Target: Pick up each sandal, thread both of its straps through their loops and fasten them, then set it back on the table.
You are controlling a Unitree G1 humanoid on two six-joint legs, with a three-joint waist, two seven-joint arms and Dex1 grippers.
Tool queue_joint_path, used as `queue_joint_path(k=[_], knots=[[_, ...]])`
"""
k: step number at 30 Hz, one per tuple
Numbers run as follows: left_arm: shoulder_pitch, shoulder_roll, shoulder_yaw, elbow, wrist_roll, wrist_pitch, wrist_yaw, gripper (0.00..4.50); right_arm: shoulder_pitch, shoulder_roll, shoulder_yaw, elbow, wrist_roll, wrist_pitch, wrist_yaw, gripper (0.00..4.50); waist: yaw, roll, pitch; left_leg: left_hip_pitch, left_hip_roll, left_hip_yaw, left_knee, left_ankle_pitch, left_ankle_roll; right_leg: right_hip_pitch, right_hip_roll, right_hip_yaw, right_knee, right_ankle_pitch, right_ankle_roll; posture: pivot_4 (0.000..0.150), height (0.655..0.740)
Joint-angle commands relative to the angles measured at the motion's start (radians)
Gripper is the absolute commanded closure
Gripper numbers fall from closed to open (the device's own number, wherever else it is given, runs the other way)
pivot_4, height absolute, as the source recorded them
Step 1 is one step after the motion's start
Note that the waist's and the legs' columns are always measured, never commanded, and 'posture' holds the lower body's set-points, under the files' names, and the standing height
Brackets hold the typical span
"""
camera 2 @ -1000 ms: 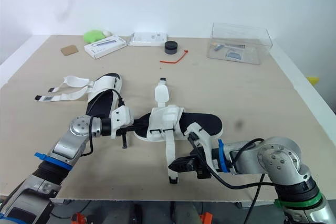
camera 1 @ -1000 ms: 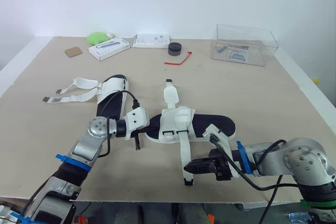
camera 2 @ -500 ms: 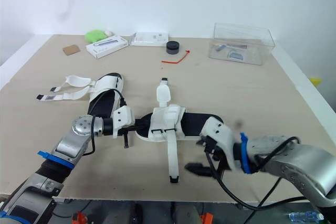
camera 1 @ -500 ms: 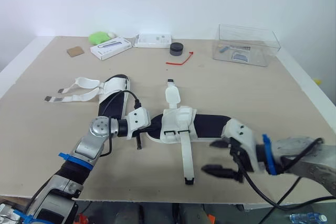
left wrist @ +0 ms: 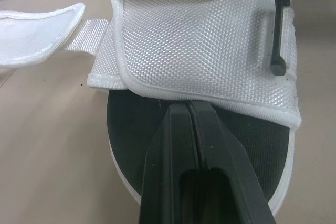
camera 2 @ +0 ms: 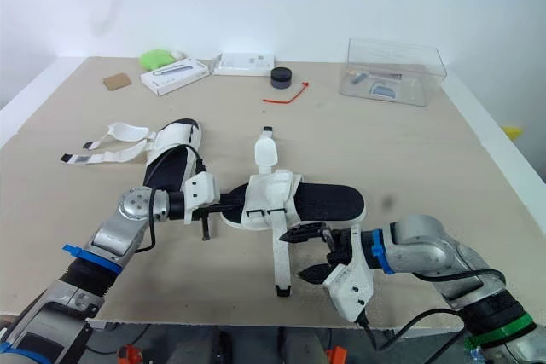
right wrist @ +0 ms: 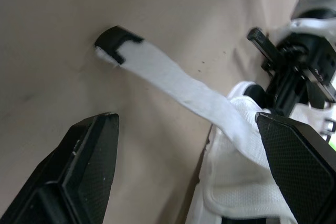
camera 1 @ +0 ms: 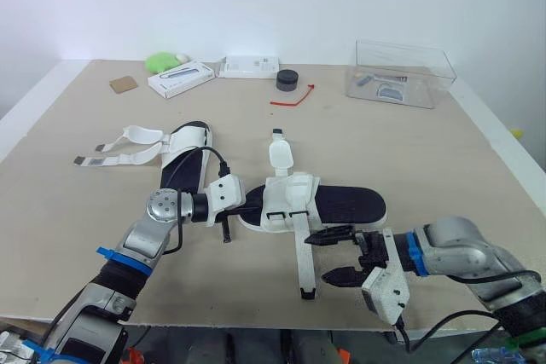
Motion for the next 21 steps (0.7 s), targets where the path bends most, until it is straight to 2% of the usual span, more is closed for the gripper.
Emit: queue_joint_path(k=[1, 10, 13, 15, 16, 20, 21], knots=[[0.020, 0.017, -0.016, 0.019, 0.045, 0.023, 0.001, 4.50, -0.066, 0.029, 0.014, 0.026, -0.042, -0.065, -0.040, 0.04, 0.000, 0.000, 0.000, 0.000, 0.000, 0.000, 0.000, 0.000, 0.000, 0.000, 0.000, 0.000, 0.000, 0.000, 0.000, 0.150, 0.7400], [0.029, 0.024, -0.014, 0.008, 0.046, 0.029, 0.003, 4.50, -0.117, 0.047, 0.073, 0.008, -0.031, -0.039, -0.047, 0.04, 0.001, 0.000, 0.000, 0.001, 0.001, 0.002, -0.001, 0.001, 0.000, 0.000, 0.001, 0.001, 0.000, 0.001, -0.002, 0.150, 0.7400], [0.036, 0.025, -0.011, 0.005, 0.043, 0.032, 0.004, 4.50, -0.115, 0.036, 0.088, -0.014, 0.017, 0.004, -0.025, 0.73, 0.001, 0.000, 0.000, 0.001, 0.001, 0.003, -0.001, 0.001, 0.000, 0.000, 0.000, 0.002, 0.000, 0.001, -0.002, 0.150, 0.7400], [0.038, 0.025, -0.012, 0.006, 0.044, 0.032, 0.005, 4.50, -0.106, 0.033, 0.100, -0.015, 0.050, 0.023, -0.014, 1.55, 0.001, 0.000, 0.000, 0.002, 0.002, 0.004, -0.001, 0.001, 0.000, 0.000, 0.001, 0.002, 0.000, 0.002, -0.004, 0.150, 0.7400], [0.039, 0.024, -0.012, 0.006, 0.045, 0.032, 0.005, 4.50, -0.102, 0.033, 0.103, -0.017, 0.067, 0.034, -0.009, 2.19, 0.001, 0.000, 0.000, 0.003, 0.002, 0.004, -0.001, 0.001, 0.000, 0.000, 0.001, 0.002, 0.000, 0.002, -0.004, 0.150, 0.7400], [0.036, 0.022, -0.012, 0.010, 0.044, 0.034, 0.007, 4.50, -0.083, 0.041, 0.110, -0.033, 0.200, 0.134, 0.016, 3.87, 0.001, 0.000, 0.000, 0.004, 0.003, 0.006, -0.001, 0.001, 0.000, 0.000, 0.001, 0.002, 0.001, 0.002, -0.004, 0.150, 0.7400], [0.035, 0.022, -0.012, 0.012, 0.045, 0.033, 0.007, 4.50, -0.075, 0.043, 0.108, -0.045, 0.234, 0.171, 0.025, 4.45, 0.001, 0.000, 0.000, 0.004, 0.003, 0.006, -0.001, 0.001, 0.000, 0.000, 0.001, 0.002, 0.001, 0.003, -0.005, 0.150, 0.7400]])
